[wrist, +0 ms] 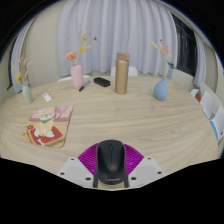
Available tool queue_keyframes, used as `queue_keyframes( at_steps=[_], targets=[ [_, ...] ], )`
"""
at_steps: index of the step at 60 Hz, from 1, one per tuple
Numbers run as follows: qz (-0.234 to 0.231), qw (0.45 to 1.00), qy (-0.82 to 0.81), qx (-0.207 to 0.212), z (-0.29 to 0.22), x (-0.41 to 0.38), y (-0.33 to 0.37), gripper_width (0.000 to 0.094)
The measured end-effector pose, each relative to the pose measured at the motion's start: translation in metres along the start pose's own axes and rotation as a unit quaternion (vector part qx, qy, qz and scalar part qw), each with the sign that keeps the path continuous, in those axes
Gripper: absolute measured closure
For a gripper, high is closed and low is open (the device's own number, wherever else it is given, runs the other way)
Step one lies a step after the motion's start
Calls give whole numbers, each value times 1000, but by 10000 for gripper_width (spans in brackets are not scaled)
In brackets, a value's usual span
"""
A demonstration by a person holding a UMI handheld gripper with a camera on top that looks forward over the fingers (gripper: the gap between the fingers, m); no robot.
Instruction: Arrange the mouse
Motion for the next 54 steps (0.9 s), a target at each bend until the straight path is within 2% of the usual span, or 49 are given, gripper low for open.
queue_keyframes(
  at_steps=[14, 22, 31, 44, 48, 51, 54],
  targets=[
    [-59, 996, -11, 66, -117, -90, 35, 600],
    [-89, 992, -4, 86, -155, -167, 23, 601],
    [-106, 993, 3, 54, -136, -246, -26, 601],
    [-76, 996, 38, 1, -76, -285, -87, 591],
    [-67, 997, 36, -18, -62, -283, -93, 553],
    [-63, 997, 37, -3, -65, -282, -92, 513],
    [-56, 998, 40, -16, -60, -281, -92, 456]
  ],
)
Point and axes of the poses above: the point between the fingertips, and its own axes, seen from behind it with the camera up: x to the right, z down, y backward, against the way the camera looks, the point moved 4 cm from there along y, backward, against the way the camera looks, and after that the axes turned 5 degrees about -x, right-handed, at the moved point
